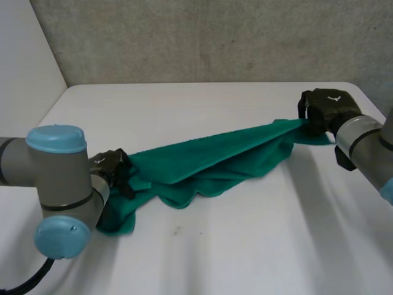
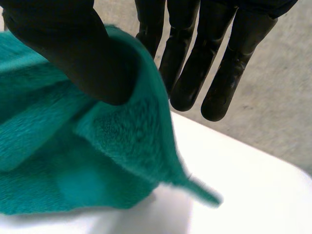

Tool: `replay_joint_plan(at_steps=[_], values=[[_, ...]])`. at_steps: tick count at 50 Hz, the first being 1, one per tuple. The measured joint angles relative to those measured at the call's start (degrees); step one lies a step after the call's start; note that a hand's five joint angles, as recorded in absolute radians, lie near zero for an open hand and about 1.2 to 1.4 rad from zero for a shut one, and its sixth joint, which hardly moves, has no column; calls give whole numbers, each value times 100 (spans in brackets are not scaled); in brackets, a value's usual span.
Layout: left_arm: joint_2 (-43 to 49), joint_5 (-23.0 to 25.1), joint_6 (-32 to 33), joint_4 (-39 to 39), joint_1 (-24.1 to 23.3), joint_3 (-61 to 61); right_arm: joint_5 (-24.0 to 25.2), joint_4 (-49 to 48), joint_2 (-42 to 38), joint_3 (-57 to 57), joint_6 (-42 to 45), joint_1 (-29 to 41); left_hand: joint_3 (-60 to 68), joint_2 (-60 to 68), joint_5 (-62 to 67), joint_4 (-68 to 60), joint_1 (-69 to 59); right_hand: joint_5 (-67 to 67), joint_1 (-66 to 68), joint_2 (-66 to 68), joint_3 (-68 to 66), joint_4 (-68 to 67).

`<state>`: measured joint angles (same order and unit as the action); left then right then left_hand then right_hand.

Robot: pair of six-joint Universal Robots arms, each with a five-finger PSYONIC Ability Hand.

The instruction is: Fold the towel.

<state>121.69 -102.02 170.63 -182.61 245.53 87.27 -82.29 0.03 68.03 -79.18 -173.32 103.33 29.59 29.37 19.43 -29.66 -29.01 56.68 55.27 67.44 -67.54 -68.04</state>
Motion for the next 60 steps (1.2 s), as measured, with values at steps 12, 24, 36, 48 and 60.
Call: replay_joint_plan(at_steps=[12,24,36,48,60], values=[[391,-1,671,-61,120,-414,-15,43,324,-139,562,-182,108,103,74,-80,-102,1,73,0,0,0],[338,9,970,-556,185,-533,-48,187,-52,193,1273,-174,3842,3895,3569,-3822,-3644,1,74,0,0,0],[207,416,1936,-1225,414,-2090,-511,147,-1226,2670,1641,-103,3865,3909,3569,-3852,-3644,1,74,6,-36,-27],[-289,786,2148,-2590,760,-4000,-1481,-1642,-1049,4634,1255,-21,3865,3914,3569,-3871,-3644,1,75,8,-36,-27],[-996,1053,1423,-3198,1025,-2208,-919,-2071,129,2397,1154,-86,3871,3917,3569,-3872,-3644,4,75,8,-36,-27]])
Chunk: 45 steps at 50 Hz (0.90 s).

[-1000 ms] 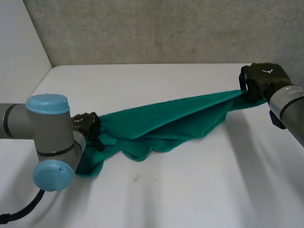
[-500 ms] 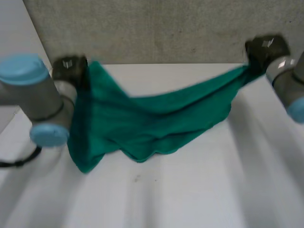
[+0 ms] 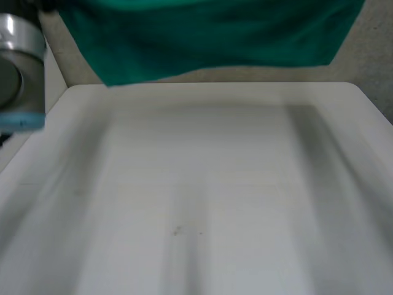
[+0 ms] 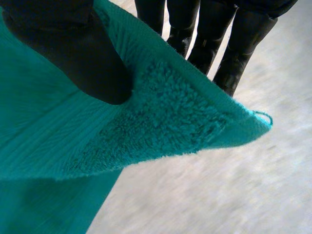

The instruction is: Fold the towel.

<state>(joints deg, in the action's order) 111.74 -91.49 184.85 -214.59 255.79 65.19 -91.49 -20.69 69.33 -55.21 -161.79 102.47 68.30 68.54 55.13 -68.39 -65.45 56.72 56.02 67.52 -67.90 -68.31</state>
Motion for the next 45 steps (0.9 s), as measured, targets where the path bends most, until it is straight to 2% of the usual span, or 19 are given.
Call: replay_joint_plan(at_steps=[3,9,16,21,23,25,26,27,28,29,37,39,40,45], values=[[-33,307,-348,23,37,1029,461,210,167,-1033,55,-4,1,3,0,-2,0,11,1,0,0,0],[259,590,-573,34,56,2138,833,745,-88,-2098,184,31,1,6,0,-2,0,12,1,0,0,0],[798,648,-563,350,150,2971,840,1701,-1267,-2599,645,42,1,7,0,-3,0,12,1,0,0,0],[699,649,-465,821,240,3219,785,1952,-1439,-2660,784,2,-3,-8,-2,1,5,13,1,0,0,0],[552,653,-362,1019,263,3313,777,1994,-1368,-2702,804,-19,-671,-694,-333,683,426,14,1,0,0,0],[355,660,-151,1181,275,3422,779,1995,-1258,-2746,800,-33,-2900,-3057,-2596,2947,2985,13,1,0,0,0],[355,660,-151,1181,275,3422,779,1995,-1258,-2746,800,-33,-2900,-3057,-2596,2947,2985,13,1,0,0,0],[269,664,20,1233,272,3486,785,1991,-1191,-2776,794,-37,-3833,-3956,-3570,3886,3919,13,1,0,0,0],[229,666,131,1250,269,3519,790,1983,-1131,-2808,787,-39,-3833,-3956,-3570,3886,3919,13,1,0,0,0],[136,670,449,1283,259,3606,800,1969,-1059,-2859,778,-40,-4970,-5061,-4740,5047,4890,14,1,0,0,0],[-106,683,2025,1271,175,4072,817,1901,-918,-3047,758,-34,-5492,-5580,-5229,5562,5190,16,1,0,0,0],[-106,683,2025,1271,175,4072,817,1901,-918,-3047,758,-34,-5492,-5580,-5229,5562,5190,16,1,0,0,0],[-169,684,2379,1260,134,4256,818,1889,-915,-3073,755,-33,-5492,-5580,-5229,5562,5190,17,1,0,0,0],[-243,679,2641,1240,27,4474,818,1870,-920,-3087,756,-33,-5492,-5580,-5229,5562,5190,19,1,0,0,0]])
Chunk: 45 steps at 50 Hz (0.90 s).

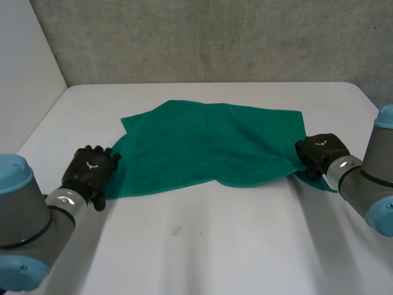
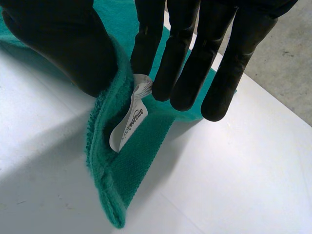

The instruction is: Fold the towel.

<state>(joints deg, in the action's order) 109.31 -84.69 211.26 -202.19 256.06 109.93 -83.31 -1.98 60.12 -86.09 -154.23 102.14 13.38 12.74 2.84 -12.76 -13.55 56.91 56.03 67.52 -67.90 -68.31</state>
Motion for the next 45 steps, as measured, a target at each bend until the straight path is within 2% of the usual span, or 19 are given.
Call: replay_joint_plan(at_steps=[7,12,14,24,36,45], values=[[78,-27,87,-312,-225,121,0,-31,-16,-31,4,6,0,0,0,0,0,2,0,0,0,0],[189,-36,104,-447,-231,77,3,-36,-18,-55,3,7,0,0,0,0,0,3,0,0,0,0],[499,-45,172,-647,-212,-84,7,-40,-17,-101,3,6,0,0,0,0,-1,3,0,0,0,0],[982,-17,187,-679,-168,-525,8,-40,-15,-135,5,0,370,450,467,-466,-364,5,0,0,0,0],[1333,-13,60,-500,-141,-1072,8,-47,-18,-137,7,-1,450,520,532,-526,-421,3,0,0,0,0],[1382,-18,-265,333,-128,-1358,8,-48,-22,-129,7,-8,436,508,512,-511,-402,3,0,0,0,0]])
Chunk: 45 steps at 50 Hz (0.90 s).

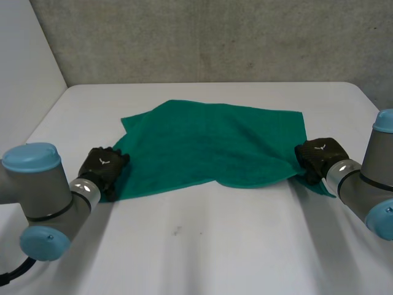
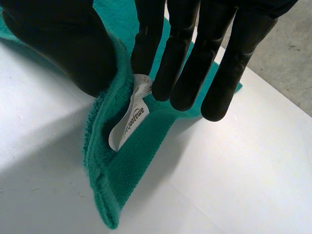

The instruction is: Fold the towel.

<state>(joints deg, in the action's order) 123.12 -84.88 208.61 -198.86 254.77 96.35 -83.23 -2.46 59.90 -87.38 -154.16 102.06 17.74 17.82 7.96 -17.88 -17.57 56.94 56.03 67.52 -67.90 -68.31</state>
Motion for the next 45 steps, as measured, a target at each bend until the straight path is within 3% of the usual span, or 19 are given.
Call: replay_joint_plan(at_steps=[11,27,45], values=[[-165,29,-627,582,25,-166,0,-2,-15,14,7,7,12,12,18,-13,-19,0,0,0,0,0],[88,24,-637,553,35,-408,0,-14,-42,10,16,10,93,109,124,-120,-111,1,0,0,0,0],[313,15,-626,456,38,-747,0,-63,-49,1,48,24,1037,1021,836,-1045,-1069,2,0,0,0,0]])
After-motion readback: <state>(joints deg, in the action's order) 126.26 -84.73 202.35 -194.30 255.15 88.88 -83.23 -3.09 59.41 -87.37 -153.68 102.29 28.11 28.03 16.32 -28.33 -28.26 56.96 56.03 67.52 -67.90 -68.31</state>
